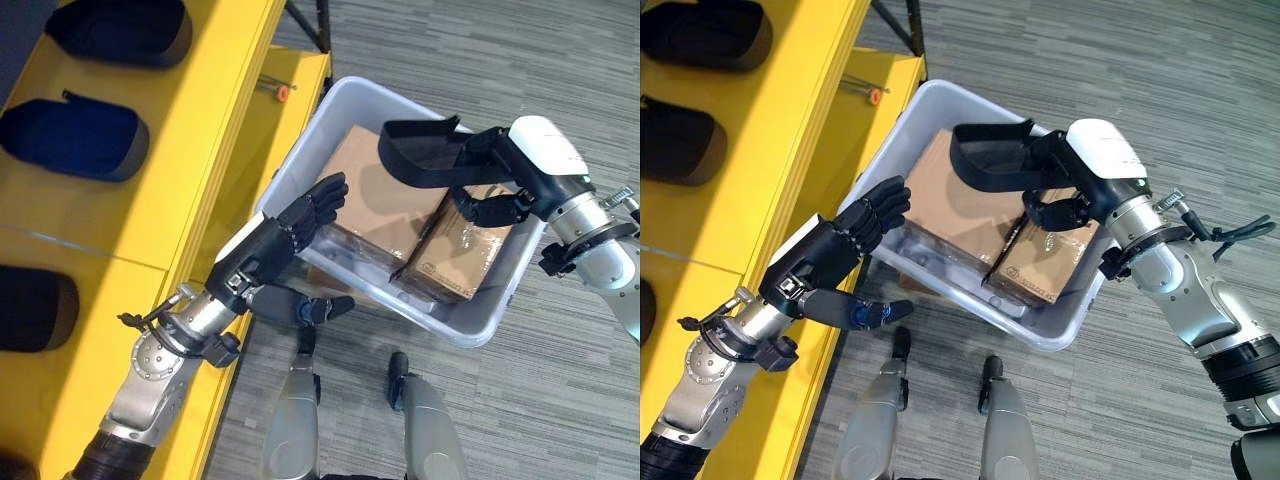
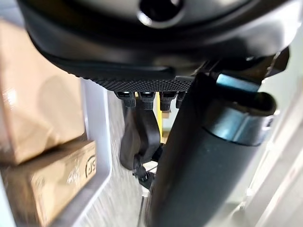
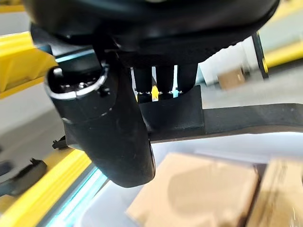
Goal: Move parts from the plastic box to the shelf.
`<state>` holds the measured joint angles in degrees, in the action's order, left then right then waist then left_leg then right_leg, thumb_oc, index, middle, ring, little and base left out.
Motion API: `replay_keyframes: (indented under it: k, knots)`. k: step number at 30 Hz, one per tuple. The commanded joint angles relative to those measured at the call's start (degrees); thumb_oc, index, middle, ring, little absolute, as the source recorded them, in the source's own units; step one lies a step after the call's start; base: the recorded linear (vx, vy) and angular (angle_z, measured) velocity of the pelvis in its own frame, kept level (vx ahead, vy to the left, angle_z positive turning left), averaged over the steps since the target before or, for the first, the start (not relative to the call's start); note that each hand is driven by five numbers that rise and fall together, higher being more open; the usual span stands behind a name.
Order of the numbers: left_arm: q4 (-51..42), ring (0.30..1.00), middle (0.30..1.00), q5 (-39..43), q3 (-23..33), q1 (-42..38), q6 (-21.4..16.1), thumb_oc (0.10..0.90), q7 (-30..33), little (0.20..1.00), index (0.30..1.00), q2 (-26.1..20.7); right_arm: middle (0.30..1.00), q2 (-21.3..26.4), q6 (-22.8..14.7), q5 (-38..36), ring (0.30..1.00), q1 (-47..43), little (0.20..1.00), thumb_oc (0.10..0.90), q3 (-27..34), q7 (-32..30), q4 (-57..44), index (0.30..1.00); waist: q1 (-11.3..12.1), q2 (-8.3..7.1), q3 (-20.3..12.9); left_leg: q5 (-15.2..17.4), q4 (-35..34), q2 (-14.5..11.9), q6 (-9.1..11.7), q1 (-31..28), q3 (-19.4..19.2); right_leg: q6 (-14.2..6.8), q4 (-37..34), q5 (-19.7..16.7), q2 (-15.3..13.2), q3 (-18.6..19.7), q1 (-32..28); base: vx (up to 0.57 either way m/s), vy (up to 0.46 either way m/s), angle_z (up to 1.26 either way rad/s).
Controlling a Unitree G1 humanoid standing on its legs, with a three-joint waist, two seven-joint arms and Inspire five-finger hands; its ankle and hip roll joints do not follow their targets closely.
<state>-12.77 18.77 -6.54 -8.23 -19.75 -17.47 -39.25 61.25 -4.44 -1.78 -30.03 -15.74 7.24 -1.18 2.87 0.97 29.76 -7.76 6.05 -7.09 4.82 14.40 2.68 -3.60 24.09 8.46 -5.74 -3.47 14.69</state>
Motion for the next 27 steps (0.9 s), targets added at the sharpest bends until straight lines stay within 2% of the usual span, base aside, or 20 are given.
replay_keyframes:
  k: [1, 3, 4, 6, 10, 13, 16, 20, 21, 24, 25, 27]
  knots:
    - [-4.0, 1.0, 1.0, -13.1, 0.7, -3.1, -12.7, 0.9, 11.6, 1.0, 1.0, -1.4, 0.3, -2.2, 4.4, -10.5, 0.3, -2.6, 0.3, 0.4, 3.3, 9.3, -4.9, 0.3, -3.3, -3.85, -14.4, 2.7, -4.7, -4.4, -0.1, -3.3, -2.8, 3.3, -10.8, 0.0, 2.7, -2.3, -6.6, 0.2, 0.091, -0.14]
    - [-2.6, 1.0, 1.0, -16.1, 0.1, -7.1, -13.2, 0.9, 14.5, 1.0, 1.0, -3.6, 0.3, -3.5, 10.8, -14.4, 0.3, -1.8, 0.3, 0.4, 2.3, 15.6, -7.0, 0.3, -4.7, -4.07, -16.4, 2.5, -5.9, -5.2, 0.2, -5.6, -4.1, 3.1, -12.4, -0.7, 2.8, -1.9, -8.4, 0.16, 0.077, -0.08]
    - [-2.4, 1.0, 1.0, -16.3, -0.3, -8.3, -12.9, 0.9, 15.2, 1.0, 1.0, -4.2, 0.3, -4.0, 12.1, -15.8, 0.3, -1.6, 0.3, 0.4, 1.9, 17.0, -7.4, 0.3, -5.2, -4.09, -16.9, 2.4, -6.0, -5.4, 0.3, -6.1, -4.4, 3.1, -12.6, -0.9, 2.8, -1.6, -8.8, 0.13, 0.063, -0.11]
    - [-1.7, 1.0, 1.0, -19.0, -2.2, -11.6, -12.0, 0.9, 18.5, 1.0, 1.0, -4.3, 0.3, -6.1, 17.0, -16.8, 0.3, -1.6, 0.3, 0.4, 0.2, 21.1, -8.1, 0.3, -6.1, -4.24, -17.9, 2.5, -6.2, -5.9, 0.5, -7.7, -5.1, 3.2, -13.1, -1.1, 2.9, -1.1, -10.2, 0.13, 0.049, -0.16]
    - [-1.2, 1.0, 1.0, -24.9, -5.2, -14.6, -10.3, 0.9, 22.6, 1.0, 1.0, -3.0, 0.3, -9.7, 23.3, -17.2, 0.3, -1.4, 0.3, 0.4, -3.8, 24.0, -8.5, 0.3, -7.3, -4.31, -19.2, 2.8, -6.7, -6.3, 1.0, -10.2, -6.2, 3.2, -13.8, -1.4, 3.0, -0.3, -12.1, 0.11, 0.027, -0.1]
    - [-1.2, 1.0, 1.0, -26.8, -6.0, -14.5, -9.3, 0.9, 22.6, 1.0, 1.0, -2.6, 0.3, -10.4, 24.3, -14.9, 0.3, -1.3, 0.3, 0.4, -5.4, 25.2, -9.1, 0.3, -7.8, -4.26, -19.7, 3.0, -7.0, -6.6, 1.2, -11.3, -6.7, 3.2, -14.0, -1.4, 3.0, 0.0, -12.6, 0.05, 0.014, -0.12]
    - [-0.8, 1.0, 1.0, -27.4, -7.0, -14.7, -10.0, 0.9, 21.4, 1.0, 1.0, -3.1, 0.3, -10.2, 24.8, -12.9, 0.3, -2.4, 0.3, 0.4, -6.6, 26.7, -10.2, 0.3, -8.2, -4.23, -20.0, 3.0, -7.6, -6.7, 1.5, -12.5, -7.4, 3.0, -14.9, -1.8, 3.0, 0.3, -13.5, 0.02, 0.014, -0.15]
    - [-0.9, 1.0, 1.0, -24.8, -8.2, -15.0, -9.4, 0.9, 17.2, 1.0, 1.0, -3.6, 0.3, -9.0, 24.9, -13.4, 0.3, -4.1, 0.3, 0.4, -7.2, 25.8, -12.0, 0.3, -8.7, -3.97, -20.5, 2.8, -8.6, -6.6, 1.6, -13.9, -8.3, 2.6, -16.3, -2.6, 2.9, 0.6, -14.5, 0.02, 0.043, -0.12]
    - [-0.5, 1.0, 1.0, -23.0, -9.4, -15.4, -8.9, 0.9, 13.2, 1.0, 1.0, -3.8, 0.3, -9.2, 25.6, -12.7, 0.3, -5.4, 0.3, 0.4, -7.4, 25.9, -12.9, 0.3, -9.0, -3.81, -20.8, 3.0, -8.7, -6.5, 1.6, -14.3, -8.7, 2.5, -16.8, -2.9, 2.8, 0.6, -15.0, 0.0, 0.073, -0.03]
    - [-0.8, 1.0, 1.0, -22.4, -9.8, -14.7, -8.1, 0.9, 11.7, 1.0, 1.0, -3.5, 0.3, -9.1, 26.5, -12.6, 0.3, -6.7, 0.3, 0.4, -7.6, 25.8, -13.0, 0.3, -8.8, -3.68, -21.2, 3.0, -9.3, -6.4, 1.8, -14.9, -8.9, 2.3, -17.8, -3.3, 2.7, 0.5, -15.5, -0.02, 0.07, -0.07]
    - [0.3, 1.0, 1.0, -22.1, -10.4, -14.0, -7.8, 0.9, 10.4, 1.0, 1.0, -3.2, 0.3, -9.8, 25.8, -9.9, 0.3, -7.5, 0.3, 0.4, -7.6, 25.9, -11.9, 0.3, -8.7, -3.62, -21.8, 2.7, -10.2, -6.3, 1.9, -15.5, -9.0, 2.0, -19.9, -4.3, 2.4, 0.5, -16.5, -0.03, 0.07, -0.17]
    - [0.7, 1.0, 1.0, -23.3, -10.3, -13.1, -7.8, 0.9, 11.5, 1.0, 1.0, -3.1, 0.3, -9.7, 26.0, -9.1, 0.3, -8.1, 0.3, 0.4, -7.5, 26.1, -11.6, 0.3, -8.6, -3.6, -22.1, 2.7, -10.6, -6.1, 2.0, -15.7, -9.3, 1.7, -21.5, -5.4, 2.4, 0.5, -16.9, -0.06, 0.062, -0.12]
